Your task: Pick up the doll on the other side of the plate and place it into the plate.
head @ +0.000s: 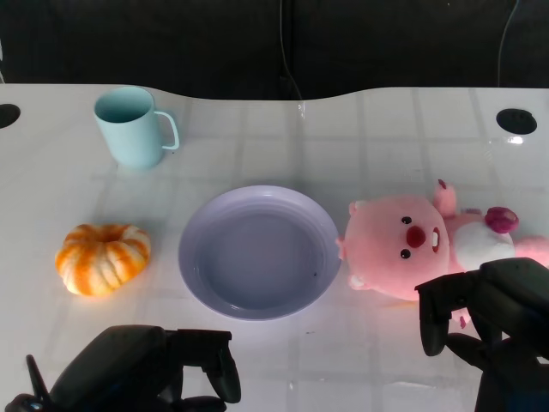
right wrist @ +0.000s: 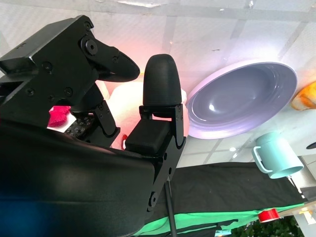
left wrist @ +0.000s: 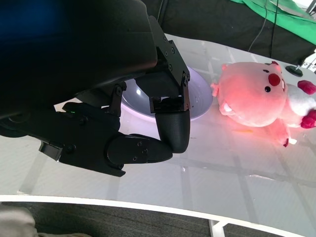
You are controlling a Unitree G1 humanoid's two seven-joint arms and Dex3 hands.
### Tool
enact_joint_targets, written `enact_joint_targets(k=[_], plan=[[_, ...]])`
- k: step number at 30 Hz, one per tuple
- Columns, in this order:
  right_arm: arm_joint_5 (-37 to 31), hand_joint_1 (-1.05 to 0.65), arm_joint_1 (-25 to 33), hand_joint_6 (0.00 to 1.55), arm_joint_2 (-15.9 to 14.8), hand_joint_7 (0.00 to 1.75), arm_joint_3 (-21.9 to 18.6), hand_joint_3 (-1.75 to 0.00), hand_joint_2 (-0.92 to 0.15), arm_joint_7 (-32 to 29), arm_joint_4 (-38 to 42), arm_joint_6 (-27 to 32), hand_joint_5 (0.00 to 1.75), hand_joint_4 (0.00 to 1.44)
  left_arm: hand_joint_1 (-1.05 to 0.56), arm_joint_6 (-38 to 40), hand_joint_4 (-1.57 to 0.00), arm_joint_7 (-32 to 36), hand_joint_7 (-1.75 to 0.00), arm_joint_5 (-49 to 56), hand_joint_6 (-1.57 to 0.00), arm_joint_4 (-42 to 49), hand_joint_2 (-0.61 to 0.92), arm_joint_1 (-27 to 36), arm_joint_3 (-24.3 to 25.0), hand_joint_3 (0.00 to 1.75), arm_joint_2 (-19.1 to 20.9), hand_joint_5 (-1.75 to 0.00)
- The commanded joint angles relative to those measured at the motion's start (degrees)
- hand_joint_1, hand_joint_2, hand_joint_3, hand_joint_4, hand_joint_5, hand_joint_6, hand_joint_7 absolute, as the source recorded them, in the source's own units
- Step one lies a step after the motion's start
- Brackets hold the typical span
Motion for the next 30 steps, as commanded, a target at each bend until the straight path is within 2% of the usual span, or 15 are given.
enact_joint_targets(k=[1, 11, 14, 16, 19, 21, 22, 24, 27, 30], plan=[[0.4, -0.06, -0.2, 0.86, -0.4, 1.32, -0.4, -1.09, -0.39, -0.6, 0.4, -0.2, 1.69, 0.91, -0.3, 0.3, -0.62, -0.6, -1.16, -0.1, -0.66, -0.1, 0.92, 0.0, 0.4, 0.36, 1.0, -1.63], [0.1, -0.06, -0.2, 0.87, -0.2, 1.26, -0.6, -1.09, -0.4, -1.0, -0.1, 0.6, 1.65, 0.91, -0.3, 0.2, -0.62, -0.4, -1.15, -0.3, -0.67, 0.0, 0.92, 0.1, 0.6, 0.35, 0.9, -1.63], [-0.2, -0.06, -0.2, 0.9, 0.1, 1.03, -1.1, -1.04, -0.42, -1.2, -1.1, 2.3, 1.52, 0.89, -0.3, 0.2, -0.62, -0.5, -1.15, -0.3, -0.67, -0.1, 0.92, 0.1, 0.6, 0.36, 1.0, -1.63], [0.3, -0.06, -0.1, 0.94, 0.5, 0.8, -1.6, -0.93, -0.46, -2.1, -1.4, 2.5, 1.33, 0.89, -0.29, 0.2, -0.62, -0.5, -1.15, -0.5, -0.67, 0.0, 0.92, 0.1, 0.7, 0.36, 0.9, -1.63], [1.1, -0.09, 0.3, 0.98, 1.1, 0.42, -2.7, -0.54, -0.66, -4.0, -1.8, 1.9, 1.04, 0.88, -0.29, 0.2, -0.62, -0.6, -1.15, -0.4, -0.67, -0.1, 0.92, 0.2, 0.8, 0.36, 1.1, -1.62], [0.3, -0.12, 0.5, 0.94, 1.4, 0.26, -3.4, -0.4, -0.74, -5.9, -2.3, 1.5, 0.9, 0.85, -0.29, 0.3, -0.62, -0.7, -1.15, -0.4, -0.67, -0.1, 0.92, 0.2, 0.9, 0.36, 1.1, -1.62], [-0.3, -0.18, 0.5, 0.83, 1.6, 0.16, -3.7, -0.3, -0.79, -6.8, -2.7, 1.7, 0.78, 0.75, -0.29, 0.2, -0.62, -0.6, -1.15, -0.4, -0.67, -0.1, 0.92, 0.2, 0.9, 0.35, 1.2, -1.62], [-1.2, -0.25, 0.5, 0.71, 1.9, 0.06, -4.3, -0.16, -0.85, -8.4, -3.4, 2.3, 0.65, 0.65, -0.29, -0.1, -0.62, -0.5, -1.14, -0.4, -0.67, 0.2, 0.92, 0.2, 1.0, 0.35, 1.3, -1.62], [-2.0, -0.36, 0.5, 0.52, 2.4, 0.01, -5.2, -0.05, -0.87, -10.7, -3.7, 2.5, 0.54, 0.45, -0.29, 0.0, -0.62, -0.6, -1.14, -0.1, -0.68, 0.1, 0.92, 0.2, 0.9, 0.34, 1.5, -1.61], [-2.4, -0.45, 0.2, 0.39, 2.7, 0.0, -5.6, -0.02, -0.87, -10.6, -3.9, 4.1, 0.48, 0.31, -0.29, 0.6, -0.63, -0.9, -1.14, -0.2, -0.68, -0.4, 0.92, 0.3, 0.9, 0.35, 1.5, -1.61]])
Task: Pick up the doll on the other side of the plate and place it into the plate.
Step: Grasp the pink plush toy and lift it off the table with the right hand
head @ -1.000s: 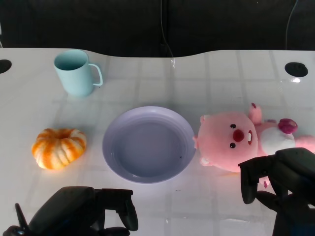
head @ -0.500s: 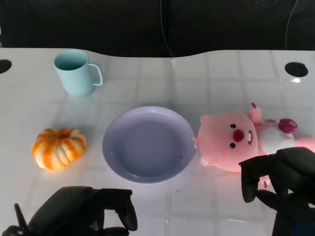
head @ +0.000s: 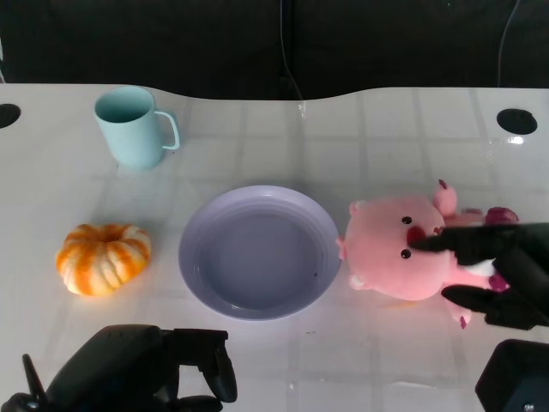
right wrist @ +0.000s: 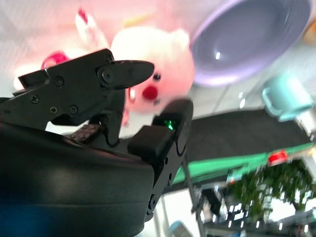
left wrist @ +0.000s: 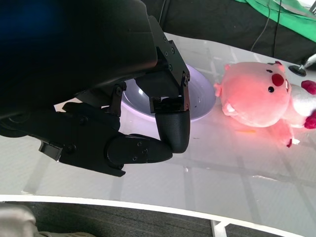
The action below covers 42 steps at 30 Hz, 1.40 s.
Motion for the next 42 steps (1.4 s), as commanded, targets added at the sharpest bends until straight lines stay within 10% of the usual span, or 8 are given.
enact_joint_targets(k=[1, 22, 42], plan=[[-0.6, -0.48, 0.0, 0.36, 0.1, 0.0, -1.1, -0.01, -0.87, -0.3, -0.9, 2.2, 0.47, 0.27, -0.29, 0.7, -0.63, -0.9, -1.14, 0.0, -0.68, -0.6, 0.92, 0.3, 0.4, 0.35, 1.0, -1.61], [-13.4, -0.68, -7.0, 0.11, -2.1, 0.01, 4.3, 0.0, -0.83, 12.5, 0.6, 19.5, 0.4, 0.0, -0.32, 0.0, -0.62, -0.1, -1.15, 0.9, -0.66, -0.9, 0.92, 0.8, -0.2, 0.36, 0.6, -1.62], [-18.3, -0.73, -29.1, 0.34, 1.4, 0.02, 20.2, -0.01, -0.92, 6.0, 43.2, 16.5, 0.19, 0.39, -0.33, 0.9, -0.61, -0.6, -1.17, 1.3, -0.65, -2.4, 0.92, 2.1, -0.3, 0.38, 0.6, -1.63]])
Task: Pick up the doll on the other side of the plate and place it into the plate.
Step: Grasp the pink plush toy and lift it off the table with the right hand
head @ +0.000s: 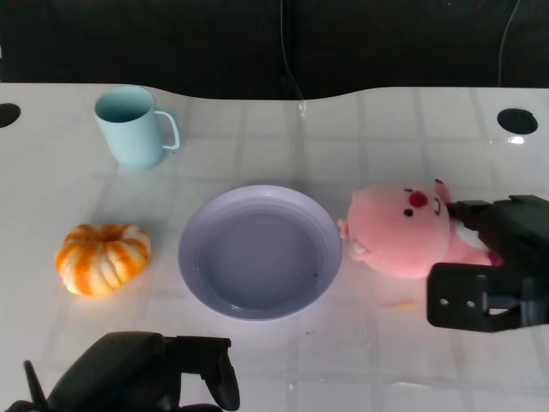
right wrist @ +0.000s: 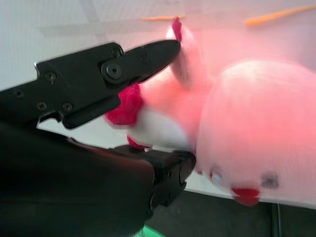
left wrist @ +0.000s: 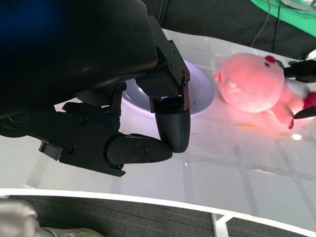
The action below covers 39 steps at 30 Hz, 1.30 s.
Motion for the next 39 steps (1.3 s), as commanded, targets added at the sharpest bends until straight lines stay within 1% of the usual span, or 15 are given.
enact_joint_targets(k=[1, 7, 11, 13, 14, 17, 19, 22, 24, 28, 33, 34, 37, 38, 39], plan=[[-1.3, -0.73, -4.0, 0.35, 1.8, 0.02, 3.8, -0.01, -0.92, 0.3, 8.6, 0.2, 0.17, 0.42, -0.33, 0.0, -0.61, 0.0, -1.17, 0.5, -0.65, -0.3, 0.92, 0.6, 0.0, 0.38, 0.6, -1.63], [-2.7, -0.68, -12.8, 0.48, 6.0, 0.03, 9.9, -0.05, -0.92, -0.6, 25.5, -1.1, 0.14, 0.63, -0.34, -0.2, -0.61, 0.4, -1.19, 1.3, -0.65, -1.0, 0.92, 1.2, -0.3, 0.4, 0.3, -1.64], [-1.5, -0.47, -15.5, 0.73, 7.9, 0.08, 10.7, -0.09, -0.92, -7.0, 33.5, -4.4, 0.19, 0.89, -0.35, 0.1, -0.61, 0.4, -1.21, 1.9, -0.64, -1.8, 0.92, 1.7, -0.5, 0.41, 0.0, -1.66], [-0.3, -0.38, -15.6, 0.85, 8.0, 0.11, 10.2, -0.1, -0.92, -11.6, 35.5, -7.0, 0.22, 0.97, -0.35, 0.4, -0.61, 0.2, -1.21, 1.9, -0.64, -2.3, 0.92, 1.9, -0.5, 0.41, -0.1, -1.66], [0.0, -0.34, -15.7, 0.96, 8.0, 0.1, 10.2, -0.16, -0.92, -13.3, 36.3, -7.9, 0.41, 0.93, -0.35, 0.5, -0.6, 0.1, -1.21, 1.9, -0.63, -2.4, 0.92, 1.9, -0.5, 0.4, -0.1, -1.66], [0.6, -0.32, -16.2, 1.08, 7.9, 0.05, 10.5, -0.21, -0.92, -15.9, 38.0, -9.3, 0.91, 0.74, -0.36, 0.3, -0.6, 0.1, -1.21, 1.6, -0.63, -2.3, 0.92, 1.9, -0.4, 0.4, 0.0, -1.65], [0.6, -0.33, -16.7, 1.06, 7.8, 0.02, 11.0, -0.23, -0.92, -16.6, 38.8, -9.7, 0.91, 0.69, -0.36, -0.1, -0.6, 0.3, -1.22, 1.5, -0.63, -2.0, 0.92, 1.7, -0.4, 0.4, 0.1, -1.65], [1.2, -0.33, -16.5, 1.06, 7.8, 0.01, 10.6, -0.25, -0.92, -19.5, 39.2, -9.7, 0.83, 0.72, -0.36, 0.0, -0.6, 0.2, -1.22, 1.6, -0.63, -1.8, 0.92, 1.3, -0.4, 0.41, 0.1, -1.65], [2.3, -0.31, -16.0, 1.18, 7.8, 0.1, 9.7, -0.2, -0.92, -22.0, 39.0, -9.8, 1.18, 0.74, -0.36, -0.1, -0.61, 0.2, -1.23, 1.4, -0.63, -1.5, 0.92, 1.2, -0.4, 0.4, 0.2, -1.65], [3.8, -0.31, -15.2, 1.22, 7.0, 0.16, 8.5, -0.17, -0.92, -26.3, 37.6, -10.0, 1.35, 0.77, -0.35, -0.1, -0.62, 0.3, -1.23, 1.4, -0.63, -1.0, 0.92, 0.9, -0.5, 0.41, 0.1, -1.67], [7.9, -0.29, -13.6, 1.19, 5.6, 0.2, 4.5, -0.2, -0.92, -28.2, 32.8, -9.5, 1.22, 0.84, -0.36, -0.5, -0.6, 0.4, -1.22, 1.5, -0.63, -0.3, 0.92, 0.5, -0.5, 0.4, 0.3, -1.66], [8.7, -0.28, -13.1, 1.14, 5.4, 0.38, 3.4, -0.17, -0.92, -28.3, 31.3, -9.1, 1.42, 0.81, -0.35, -0.6, -0.6, 0.5, -1.22, 1.5, -0.63, -0.1, 0.92, 0.5, -0.5, 0.4, 0.3, -1.66], [10.9, -0.24, -11.7, 0.98, 4.8, 0.82, 0.6, -0.17, -0.9, -29.3, 26.6, -9.3, 1.55, 0.82, -0.34, -1.3, -0.61, 0.8, -1.22, 1.2, -0.63, 0.7, 0.92, 0.2, -0.4, 0.39, 0.2, -1.65], [11.2, -0.23, -11.3, 0.94, 4.7, 0.98, 0.0, -0.22, -0.88, -29.6, 25.4, -9.5, 1.63, 0.82, -0.34, -1.4, -0.61, 0.9, -1.22, 1.1, -0.63, 0.9, 0.92, 0.1, -0.4, 0.39, 0.1, -1.65], [11.6, -0.23, -10.9, 0.88, 4.5, 1.15, -0.5, -0.44, -0.77, -29.7, 24.0, -9.6, 1.7, 0.82, -0.34, -1.5, -0.61, 0.8, -1.22, 1.1, -0.64, 1.1, 0.92, 0.0, -0.4, 0.39, 0.1, -1.65]])
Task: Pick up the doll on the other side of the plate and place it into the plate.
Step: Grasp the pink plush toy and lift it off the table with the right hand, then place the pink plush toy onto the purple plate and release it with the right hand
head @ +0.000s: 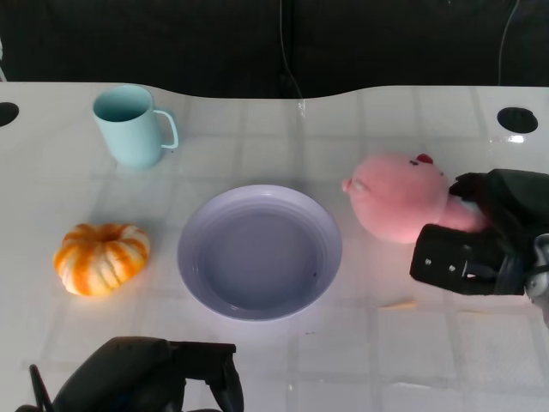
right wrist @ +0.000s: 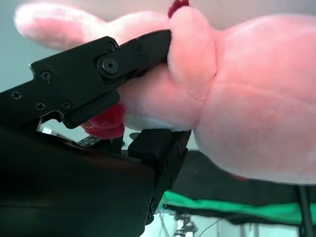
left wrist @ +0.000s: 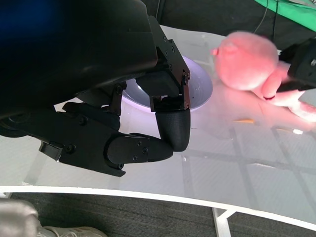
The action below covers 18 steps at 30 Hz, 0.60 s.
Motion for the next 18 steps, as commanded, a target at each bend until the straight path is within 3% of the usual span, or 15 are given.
enact_joint_targets(k=[1, 2, 3, 6, 13, 18], plan=[[1.8, -0.23, 1.5, 0.85, -1.6, 1.23, -2.5, -0.63, -0.67, -1.2, -4.6, -0.5, 1.72, 0.82, -0.34, -0.5, -0.61, 0.5, -1.22, -0.2, -0.64, 0.8, 0.92, -0.4, 0.4, 0.39, 0.4, -1.65], [2.1, -0.24, 2.0, 0.84, -1.6, 1.27, -3.1, -0.78, -0.6, -1.5, -6.1, -0.4, 1.73, 0.83, -0.34, -0.1, -0.61, 0.2, -1.22, -0.2, -0.64, 0.8, 0.92, -0.5, 0.3, 0.39, 0.4, -1.65], [2.4, -0.25, 2.5, 0.79, -1.5, 1.44, -3.7, -0.92, -0.53, -1.8, -7.6, -0.3, 1.74, 0.85, -0.35, 0.2, -0.61, 0.1, -1.22, -0.1, -0.64, 0.8, 0.92, -0.6, 0.3, 0.4, 0.4, -1.65], [2.5, -0.24, 3.7, 0.74, -1.5, 1.65, -4.8, -1.06, -0.45, -3.0, -10.9, -1.2, 1.75, 0.9, -0.35, 0.5, -0.61, 0.1, -1.22, 0.2, -0.63, 0.8, 0.92, -0.7, 0.2, 0.4, 0.4, -1.64], [1.7, -0.19, 4.8, 0.73, -1.2, 1.74, -4.6, -1.23, -0.35, -3.8, -17.1, -2.5, 1.75, 0.94, -0.34, 0.0, -0.61, 0.4, -1.21, 0.4, -0.63, 1.5, 0.92, -0.9, -0.1, 0.38, 0.5, -1.63], [1.7, -0.17, 4.1, 0.74, 0.2, 1.75, -4.0, -1.22, -0.32, -1.9, -21.7, -4.0, 1.75, 0.95, -0.34, 0.2, -0.61, 0.5, -1.19, 0.5, -0.64, 1.7, 0.92, -1.1, -0.3, 0.38, 0.2, -1.61]])
